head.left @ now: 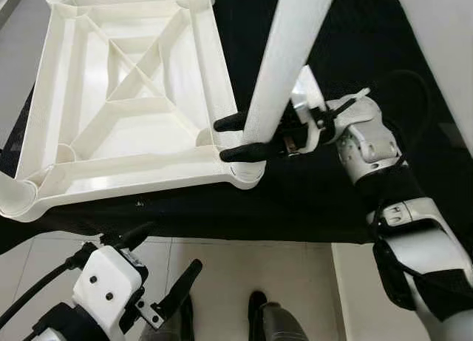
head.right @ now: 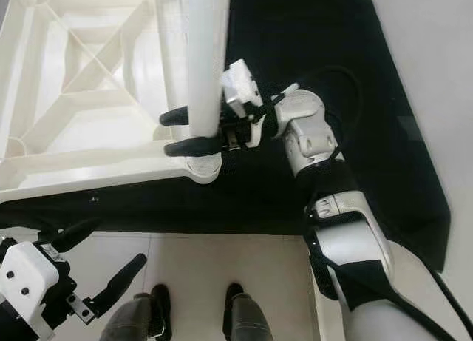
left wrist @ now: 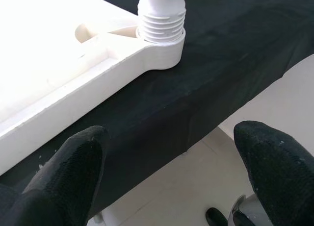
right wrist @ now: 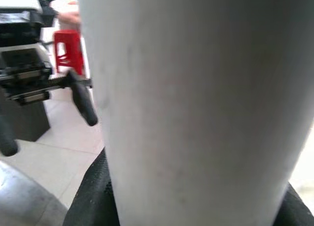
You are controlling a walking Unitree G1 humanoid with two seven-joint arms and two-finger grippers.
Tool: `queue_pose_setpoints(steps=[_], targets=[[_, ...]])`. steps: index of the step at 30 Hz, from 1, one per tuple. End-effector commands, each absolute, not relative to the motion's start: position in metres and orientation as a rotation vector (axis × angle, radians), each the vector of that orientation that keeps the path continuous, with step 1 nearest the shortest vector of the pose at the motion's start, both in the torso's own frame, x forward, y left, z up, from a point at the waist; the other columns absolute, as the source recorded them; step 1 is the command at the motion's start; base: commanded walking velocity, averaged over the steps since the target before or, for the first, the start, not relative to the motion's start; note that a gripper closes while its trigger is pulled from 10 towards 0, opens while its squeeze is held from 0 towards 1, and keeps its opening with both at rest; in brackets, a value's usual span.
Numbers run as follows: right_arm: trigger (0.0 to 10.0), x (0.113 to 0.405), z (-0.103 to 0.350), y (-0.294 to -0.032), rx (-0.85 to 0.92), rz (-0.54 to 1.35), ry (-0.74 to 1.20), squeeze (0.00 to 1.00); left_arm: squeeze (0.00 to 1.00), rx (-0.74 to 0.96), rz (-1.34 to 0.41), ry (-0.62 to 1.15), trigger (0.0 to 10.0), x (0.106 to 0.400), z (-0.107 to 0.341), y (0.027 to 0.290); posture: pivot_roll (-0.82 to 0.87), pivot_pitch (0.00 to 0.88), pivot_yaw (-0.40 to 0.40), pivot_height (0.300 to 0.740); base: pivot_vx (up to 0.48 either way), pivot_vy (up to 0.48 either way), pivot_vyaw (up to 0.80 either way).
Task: Building children table
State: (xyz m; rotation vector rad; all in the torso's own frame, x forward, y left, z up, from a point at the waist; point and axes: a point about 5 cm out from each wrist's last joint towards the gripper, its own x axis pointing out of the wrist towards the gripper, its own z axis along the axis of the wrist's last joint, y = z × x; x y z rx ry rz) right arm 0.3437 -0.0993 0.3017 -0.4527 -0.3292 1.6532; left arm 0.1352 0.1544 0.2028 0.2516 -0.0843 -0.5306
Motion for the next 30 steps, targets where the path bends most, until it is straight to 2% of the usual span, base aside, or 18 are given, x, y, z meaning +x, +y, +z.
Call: queue_pose_setpoints(steps=[1, 18, 30], targets=[[10.0, 0.348, 0.276, -0.101, -0.451, 1.615, -0.193, 0.0, 0.0, 0.251, -0.555, -0.074, 10.0, 0.131, 0.203, 0.151, 0.12, 0.388, -0.072, 0.74, 0.0, 0.0, 0.0], [10.0, 0.362, 0.28, -0.105, -0.328, 1.419, -0.112, 0.0, 0.0, 0.248, -0.551, -0.078, 10.0, 0.133, 0.203, 0.15, 0.1, 0.377, -0.075, 0.74, 0.0, 0.0, 0.0], [10.0, 0.358, 0.274, -0.109, -0.261, 1.347, -0.126, 0.0, 0.0, 0.247, -0.551, -0.073, 10.0, 0.133, 0.203, 0.15, 0.1, 0.371, -0.071, 0.74, 0.0, 0.0, 0.0]])
